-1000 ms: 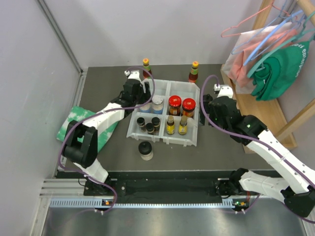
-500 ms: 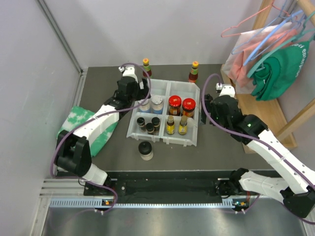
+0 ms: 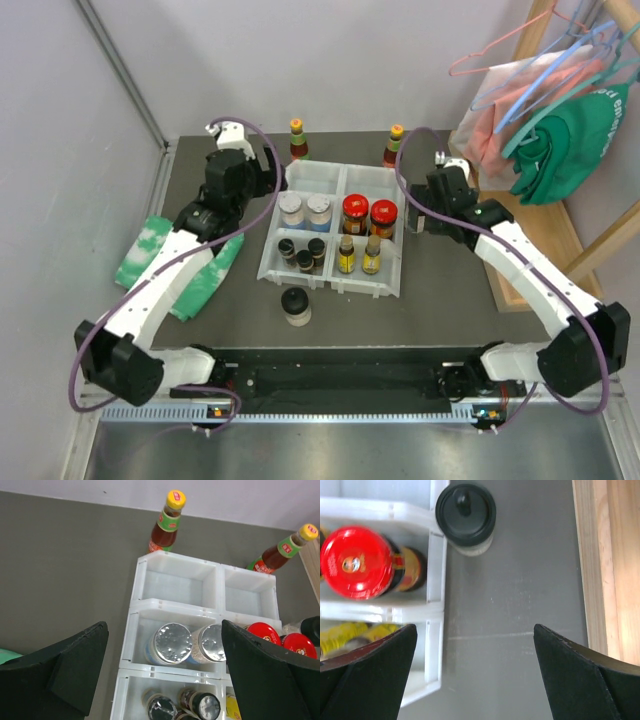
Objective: Organize the condiment bottles
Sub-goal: Pick up the bottle from the corner of the board.
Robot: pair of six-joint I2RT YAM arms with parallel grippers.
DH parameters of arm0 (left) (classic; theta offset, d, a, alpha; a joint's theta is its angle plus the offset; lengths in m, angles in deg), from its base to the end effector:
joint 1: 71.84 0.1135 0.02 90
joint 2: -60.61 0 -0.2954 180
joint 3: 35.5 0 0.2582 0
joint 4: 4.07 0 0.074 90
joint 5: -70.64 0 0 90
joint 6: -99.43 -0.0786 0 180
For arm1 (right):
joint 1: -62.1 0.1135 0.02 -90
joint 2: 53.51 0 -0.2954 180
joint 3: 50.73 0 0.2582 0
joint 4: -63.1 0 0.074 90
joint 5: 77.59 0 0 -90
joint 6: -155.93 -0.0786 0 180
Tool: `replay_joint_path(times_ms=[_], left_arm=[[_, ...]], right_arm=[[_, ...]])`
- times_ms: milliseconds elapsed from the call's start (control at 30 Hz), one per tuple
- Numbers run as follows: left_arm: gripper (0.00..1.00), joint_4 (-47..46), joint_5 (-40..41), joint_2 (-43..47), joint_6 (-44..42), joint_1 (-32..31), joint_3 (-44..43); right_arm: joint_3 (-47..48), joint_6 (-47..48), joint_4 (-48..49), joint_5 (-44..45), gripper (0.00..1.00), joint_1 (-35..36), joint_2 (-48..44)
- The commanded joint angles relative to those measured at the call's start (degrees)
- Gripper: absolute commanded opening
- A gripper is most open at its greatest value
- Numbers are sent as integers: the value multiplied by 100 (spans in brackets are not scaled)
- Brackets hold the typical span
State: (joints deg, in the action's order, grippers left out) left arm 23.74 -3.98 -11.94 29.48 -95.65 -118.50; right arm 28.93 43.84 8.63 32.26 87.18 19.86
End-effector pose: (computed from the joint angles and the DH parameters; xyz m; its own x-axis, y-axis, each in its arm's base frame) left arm 0.3088 -0.1135 0.3974 -0.3105 -0.2243 -0.9237 0.0545 0.9660 -0.2529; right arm 0.2746 0.0991 0.3146 -0.6982 0.0638 -0.7130 0.0744 0.9971 0.0163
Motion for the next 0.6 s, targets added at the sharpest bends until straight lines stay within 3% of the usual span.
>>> replay_joint_path(times_ms=[0, 367, 567], left_arm=[[99, 347, 396, 618, 60, 8, 39], [99, 1568, 818, 1305, -98, 8, 82], [99, 1069, 862, 1928, -274, 8, 785]], right_arm=[[444, 64, 561, -298, 99, -310, 450], [1183, 187, 825, -246, 99, -522, 1689], [1306, 152, 905, -17, 99, -548, 2041]])
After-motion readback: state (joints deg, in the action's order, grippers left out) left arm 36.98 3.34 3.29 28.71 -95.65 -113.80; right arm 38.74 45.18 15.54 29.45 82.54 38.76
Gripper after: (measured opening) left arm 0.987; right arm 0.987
